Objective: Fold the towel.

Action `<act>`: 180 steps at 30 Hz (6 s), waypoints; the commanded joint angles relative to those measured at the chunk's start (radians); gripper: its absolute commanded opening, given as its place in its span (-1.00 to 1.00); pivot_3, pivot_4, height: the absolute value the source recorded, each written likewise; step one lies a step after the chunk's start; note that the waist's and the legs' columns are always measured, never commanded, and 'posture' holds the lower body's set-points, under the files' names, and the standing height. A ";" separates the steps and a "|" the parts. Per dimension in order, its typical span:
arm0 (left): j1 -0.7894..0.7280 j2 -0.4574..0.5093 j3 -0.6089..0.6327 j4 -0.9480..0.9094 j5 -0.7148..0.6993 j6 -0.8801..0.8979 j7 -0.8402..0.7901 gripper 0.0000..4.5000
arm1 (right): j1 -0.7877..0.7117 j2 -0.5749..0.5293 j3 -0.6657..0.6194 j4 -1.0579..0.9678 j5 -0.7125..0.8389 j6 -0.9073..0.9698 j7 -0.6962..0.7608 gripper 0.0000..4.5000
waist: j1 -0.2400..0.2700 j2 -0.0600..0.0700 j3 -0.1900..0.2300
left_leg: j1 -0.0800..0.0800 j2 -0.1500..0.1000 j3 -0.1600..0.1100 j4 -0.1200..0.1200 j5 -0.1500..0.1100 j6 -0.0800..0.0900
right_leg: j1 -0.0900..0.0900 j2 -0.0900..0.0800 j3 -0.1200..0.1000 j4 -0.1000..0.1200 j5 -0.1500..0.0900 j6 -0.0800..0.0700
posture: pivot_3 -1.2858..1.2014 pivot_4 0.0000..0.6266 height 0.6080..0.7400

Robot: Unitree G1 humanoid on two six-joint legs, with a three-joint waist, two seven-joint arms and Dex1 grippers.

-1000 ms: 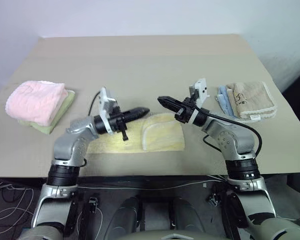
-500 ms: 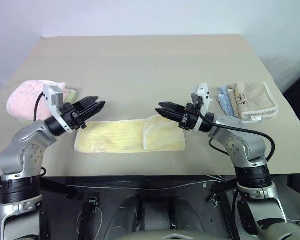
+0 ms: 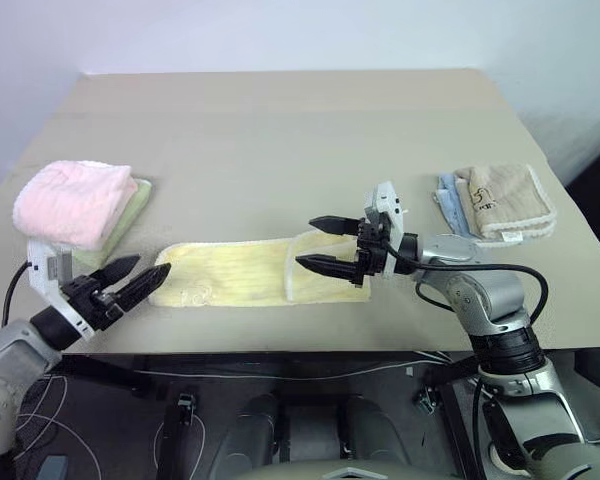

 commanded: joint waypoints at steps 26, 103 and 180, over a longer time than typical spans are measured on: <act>0.036 -0.072 -0.064 0.117 -0.698 0.128 0.779 1.00 | -0.026 -0.016 0.055 0.072 -0.147 -0.125 0.036 0.99 | 0.007 0.001 -0.001 | 0.001 0.000 0.000 0.001 0.000 0.000 | 0.001 0.000 0.000 0.000 0.000 -0.002 | 0.03 -0.52 1.00; -1.000 -0.132 -0.735 0.532 -0.475 0.454 0.366 -1.00 | 0.145 -0.067 -0.394 -0.148 -0.005 0.108 -0.406 1.00 | 0.018 0.002 -0.001 | 0.000 -0.001 0.002 0.000 0.001 0.000 | 0.004 0.002 0.000 0.000 0.002 0.000 | 0.03 -0.52 1.00; -0.532 -0.184 -0.772 0.467 0.546 -0.541 -0.466 -0.30 | 0.094 0.095 -0.053 0.106 -0.056 -0.005 -0.257 0.13 | 0.014 0.001 -0.005 | 0.009 0.000 -0.001 -0.001 0.000 0.000 | 0.013 0.001 -0.001 -0.001 0.003 0.001 | 0.03 -0.52 1.00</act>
